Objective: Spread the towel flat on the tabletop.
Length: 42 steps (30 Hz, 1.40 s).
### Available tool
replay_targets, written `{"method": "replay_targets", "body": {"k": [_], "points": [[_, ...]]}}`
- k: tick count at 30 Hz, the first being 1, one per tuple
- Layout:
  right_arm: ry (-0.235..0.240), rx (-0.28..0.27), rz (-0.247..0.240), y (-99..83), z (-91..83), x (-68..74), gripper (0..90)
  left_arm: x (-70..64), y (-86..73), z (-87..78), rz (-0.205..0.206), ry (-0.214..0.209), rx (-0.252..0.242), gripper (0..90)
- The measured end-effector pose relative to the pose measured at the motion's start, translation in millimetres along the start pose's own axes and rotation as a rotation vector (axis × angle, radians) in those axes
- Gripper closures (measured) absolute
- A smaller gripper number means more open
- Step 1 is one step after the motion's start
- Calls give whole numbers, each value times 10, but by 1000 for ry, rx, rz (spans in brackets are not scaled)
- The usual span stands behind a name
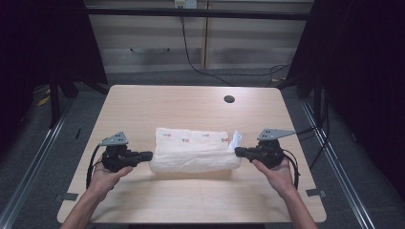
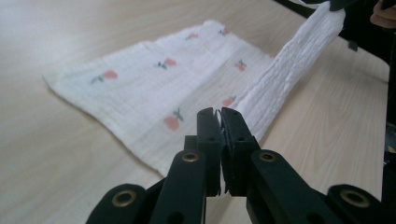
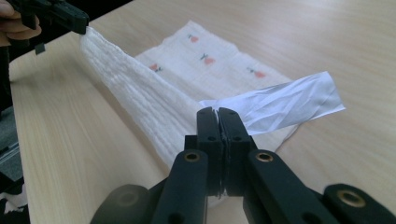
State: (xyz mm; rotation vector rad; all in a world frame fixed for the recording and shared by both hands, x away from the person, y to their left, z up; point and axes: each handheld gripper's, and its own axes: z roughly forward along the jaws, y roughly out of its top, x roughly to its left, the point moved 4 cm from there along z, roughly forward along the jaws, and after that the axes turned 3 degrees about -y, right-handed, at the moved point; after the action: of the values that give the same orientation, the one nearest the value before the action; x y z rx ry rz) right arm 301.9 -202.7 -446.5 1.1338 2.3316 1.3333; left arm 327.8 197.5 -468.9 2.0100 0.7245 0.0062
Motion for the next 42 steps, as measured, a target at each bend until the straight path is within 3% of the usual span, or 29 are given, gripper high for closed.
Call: {"method": "replay_targets", "body": {"k": [4, 9, 12, 27, 30, 33, 38, 42], "points": [[5, 39, -5, -150, 48, 66, 885, -39, -128, 13, -6, -11, 16, 871], [26, 33, 16, -334, 35, 139, 883, -102, -267, 21, 3, -25, 48, 870], [9, 84, 3, -482, 98, 215, 881, -129, -396, 47, -9, -27, 73, 870], [30, 103, 11, -682, 80, 314, 846, -241, -629, 33, -15, -53, 118, 855], [13, 104, 21, -699, 37, 291, 833, -264, -619, 3, -13, -58, 103, 823], [31, 85, 38, -688, -22, 279, 796, -236, -566, -45, -23, -50, 76, 818], [30, 66, 36, -655, -87, 300, 756, -185, -536, -44, -31, -39, 69, 812], [15, 59, 36, -596, -99, 238, 733, -119, -453, -9, -37, -26, 73, 797]]}}
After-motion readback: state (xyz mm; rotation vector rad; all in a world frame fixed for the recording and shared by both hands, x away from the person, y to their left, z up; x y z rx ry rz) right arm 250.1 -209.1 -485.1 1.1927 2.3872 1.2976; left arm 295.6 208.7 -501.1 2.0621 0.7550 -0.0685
